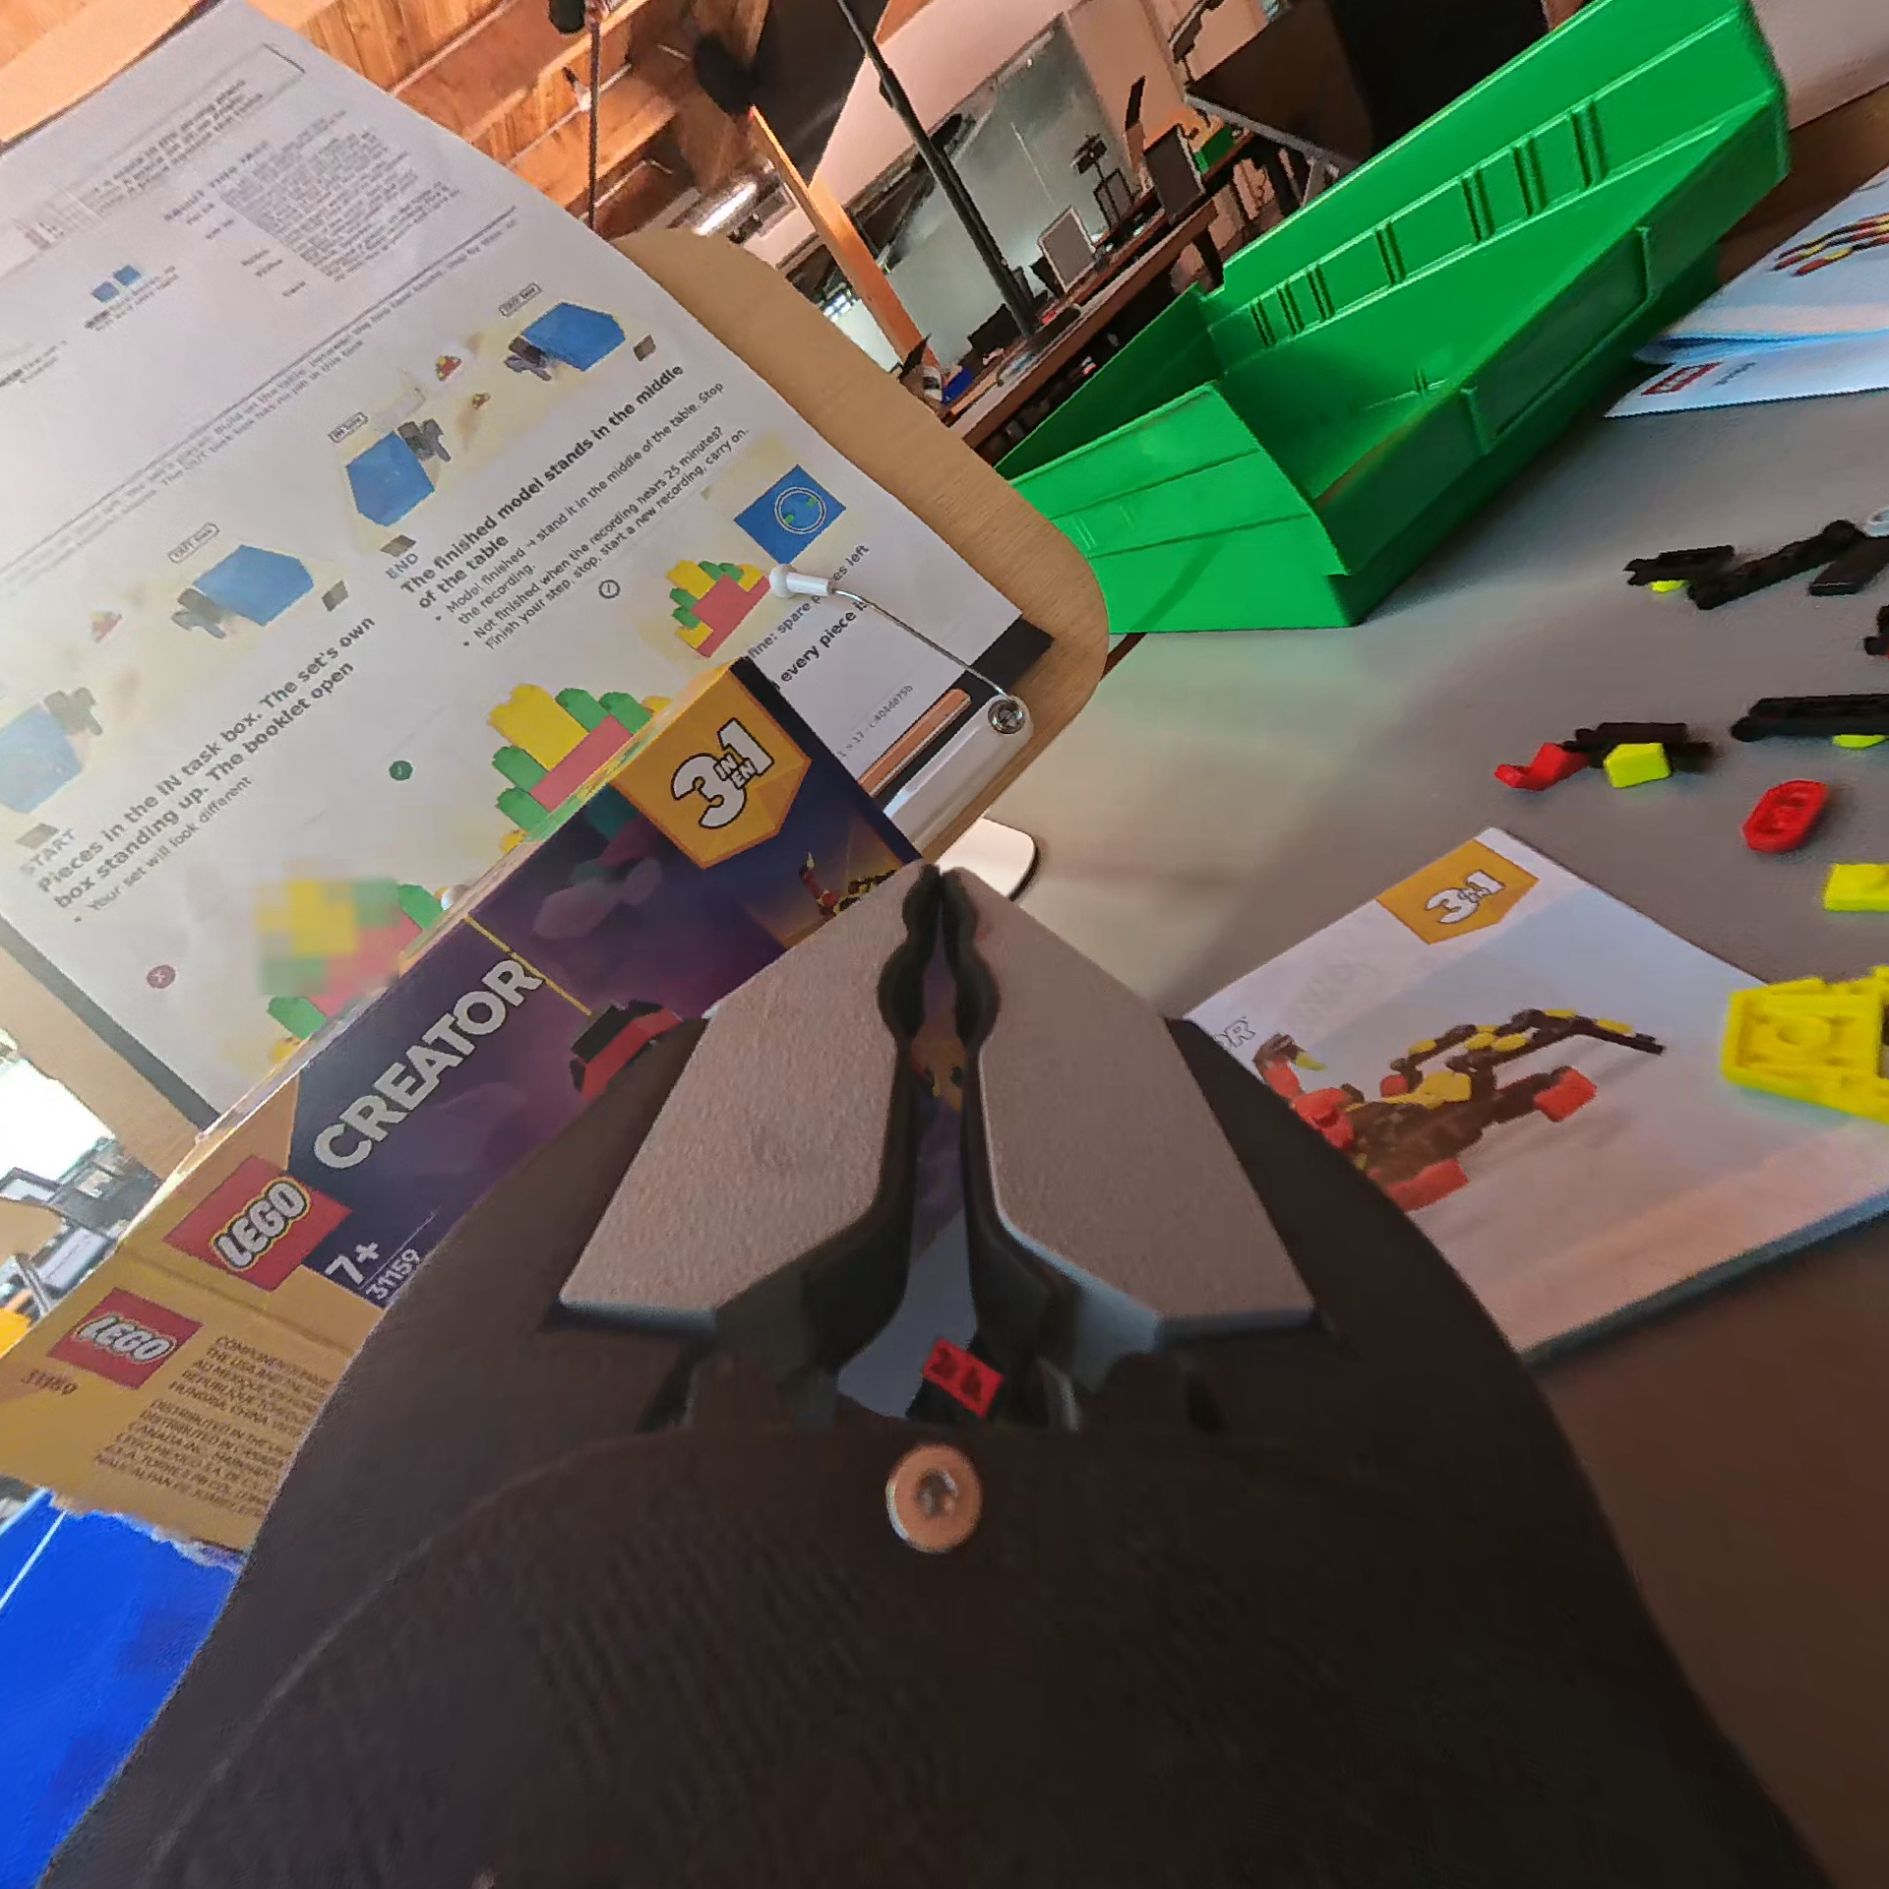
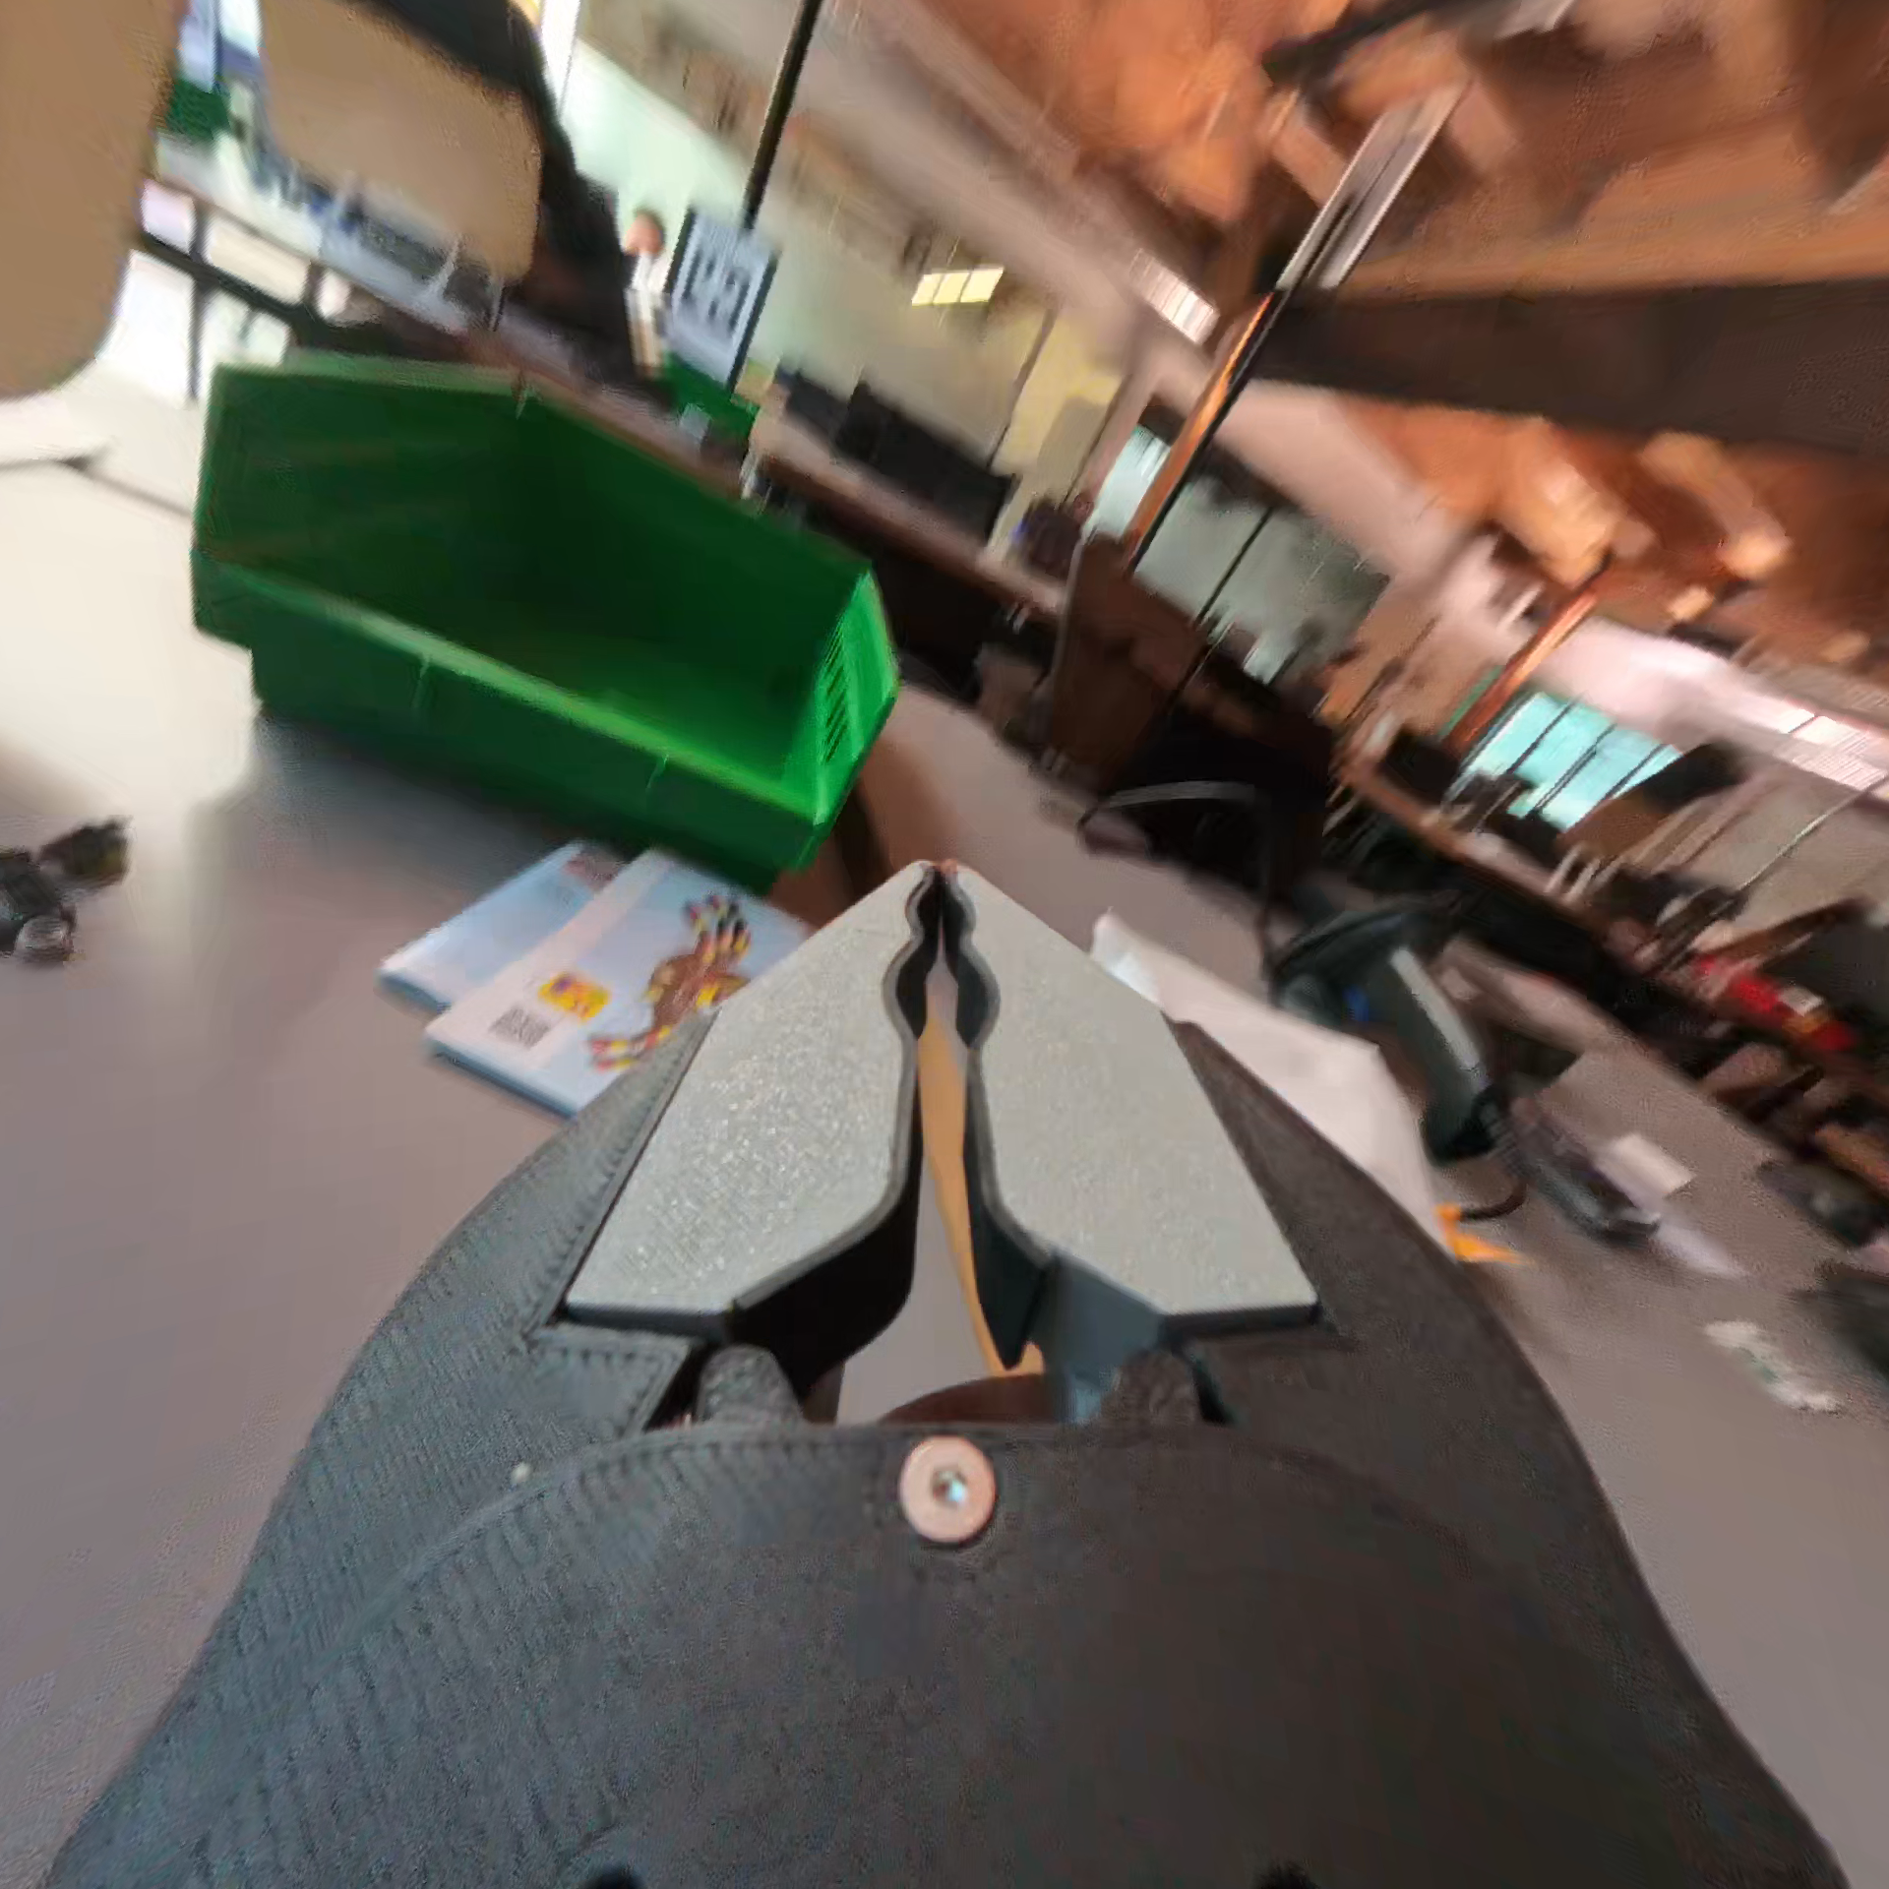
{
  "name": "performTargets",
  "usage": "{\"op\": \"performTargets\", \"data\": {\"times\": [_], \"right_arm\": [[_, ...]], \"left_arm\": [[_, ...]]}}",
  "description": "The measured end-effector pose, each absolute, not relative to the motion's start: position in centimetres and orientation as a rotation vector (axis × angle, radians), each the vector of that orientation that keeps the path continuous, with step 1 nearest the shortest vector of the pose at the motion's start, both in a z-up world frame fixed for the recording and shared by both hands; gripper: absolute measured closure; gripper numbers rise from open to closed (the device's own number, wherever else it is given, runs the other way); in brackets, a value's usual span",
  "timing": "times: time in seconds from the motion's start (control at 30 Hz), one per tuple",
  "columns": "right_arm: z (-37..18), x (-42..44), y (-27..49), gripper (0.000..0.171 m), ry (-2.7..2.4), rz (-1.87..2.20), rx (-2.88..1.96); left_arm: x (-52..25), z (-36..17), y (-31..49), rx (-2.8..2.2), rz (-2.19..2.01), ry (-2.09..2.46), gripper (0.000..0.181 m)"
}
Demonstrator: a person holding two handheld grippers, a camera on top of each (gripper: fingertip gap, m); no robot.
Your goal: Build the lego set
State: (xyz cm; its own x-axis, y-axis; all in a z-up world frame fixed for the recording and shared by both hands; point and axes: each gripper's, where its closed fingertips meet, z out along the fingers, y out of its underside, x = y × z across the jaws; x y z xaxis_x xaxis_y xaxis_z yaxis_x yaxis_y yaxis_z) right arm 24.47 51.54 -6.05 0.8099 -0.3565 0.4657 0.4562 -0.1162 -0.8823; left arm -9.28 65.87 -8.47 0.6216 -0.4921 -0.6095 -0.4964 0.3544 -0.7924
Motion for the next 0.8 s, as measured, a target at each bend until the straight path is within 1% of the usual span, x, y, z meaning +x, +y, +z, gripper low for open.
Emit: {"op": "performTargets", "data": {"times": [0.03, 0.13, 0.17, 0.37, 0.47, 0.63, 0.8], "right_arm": [[-5.3, 23.6, 51.3, 0.171, -0.119, -0.698, -1.478], [-9.0, 21.6, 52.6, 0.171, -0.287, -0.688, -1.648], [-9.3, 21.7, 52.7, 0.171, -0.306, -0.733, -1.653], [-9.3, 21.1, 53.3, 0.171, -0.343, -0.789, -1.634], [-9.2, 21.2, 53.4, 0.171, -0.343, -0.8, -1.617], [-9.0, 21.9, 53.5, 0.171, -0.326, -0.833, -1.604], [-10.1, 21.2, 54.1, 0.171, -0.43, -0.936, -1.632]], "left_arm": [[-9.3, -8.4, 65.8, -1.26, 0.003, 0.965, 0.181], [-9.1, -8.1, 65.2, -1.252, -0.02, 0.952, 0.181], [-8.9, -8.1, 64.9, -1.245, -0.024, 0.964, 0.181], [-6.9, -9.1, 63.7, -1.142, 0.101, 1.102, 0.181], [-6.7, -8.6, 63.7, -1.125, 0.106, 1.083, 0.181], [-7.5, -7.3, 64.2, -1.175, -0.063, 0.989, 0.181], [-8.2, -6.6, 64.7, -1.227, -0.202, 0.913, 0.181]]}}
